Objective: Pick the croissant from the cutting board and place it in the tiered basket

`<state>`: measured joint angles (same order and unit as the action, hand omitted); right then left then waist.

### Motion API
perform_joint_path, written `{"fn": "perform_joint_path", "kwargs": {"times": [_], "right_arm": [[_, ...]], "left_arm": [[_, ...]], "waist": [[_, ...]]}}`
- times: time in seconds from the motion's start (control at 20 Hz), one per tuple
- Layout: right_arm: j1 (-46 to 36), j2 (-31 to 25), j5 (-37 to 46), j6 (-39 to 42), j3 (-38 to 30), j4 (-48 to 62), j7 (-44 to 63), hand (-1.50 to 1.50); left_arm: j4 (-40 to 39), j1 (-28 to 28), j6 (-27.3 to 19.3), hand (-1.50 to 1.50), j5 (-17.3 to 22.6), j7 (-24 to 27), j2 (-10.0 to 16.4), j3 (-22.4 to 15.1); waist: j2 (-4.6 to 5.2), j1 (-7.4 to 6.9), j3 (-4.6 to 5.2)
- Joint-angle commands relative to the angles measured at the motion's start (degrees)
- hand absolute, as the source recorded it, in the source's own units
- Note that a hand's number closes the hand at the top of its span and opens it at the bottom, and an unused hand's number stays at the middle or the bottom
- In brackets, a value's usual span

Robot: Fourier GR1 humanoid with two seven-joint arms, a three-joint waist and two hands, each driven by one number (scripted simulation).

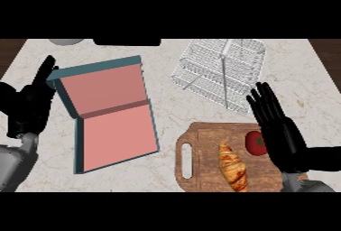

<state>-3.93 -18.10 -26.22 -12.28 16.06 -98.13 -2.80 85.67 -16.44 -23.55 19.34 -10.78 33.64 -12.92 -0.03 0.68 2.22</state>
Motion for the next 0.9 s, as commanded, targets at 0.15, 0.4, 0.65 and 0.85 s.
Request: {"fn": "perform_joint_path", "kwargs": {"times": [0.15,0.4,0.65,0.85], "right_arm": [[2.1,-6.6,15.0,-8.1,2.5,-7.0,2.8,1.50],[11.2,-13.3,27.3,-22.3,-7.8,2.5,3.2,-1.50],[24.5,-10.5,39.3,-34.5,-2.1,-12.8,6.1,-1.50],[31.7,-17.7,49.4,-31.5,1.3,-21.4,16.7,-1.50]], "left_arm": [[-2.0,3.5,1.0,0.00,-5.8,5.4,2.1,-1.0],[-2.7,6.1,0.0,0.00,-6.2,5.1,2.9,-1.1],[-3.2,7.5,-0.7,0.00,-7.9,7.7,-0.1,-2.8],[-2.6,8.4,-0.3,0.00,-9.1,8.6,0.3,-3.3]], "waist": [[-0.35,-0.08,-2.04],[-0.33,5.05,-1.34],[-0.55,3.28,-1.84],[-0.15,2.14,-1.62]]}}
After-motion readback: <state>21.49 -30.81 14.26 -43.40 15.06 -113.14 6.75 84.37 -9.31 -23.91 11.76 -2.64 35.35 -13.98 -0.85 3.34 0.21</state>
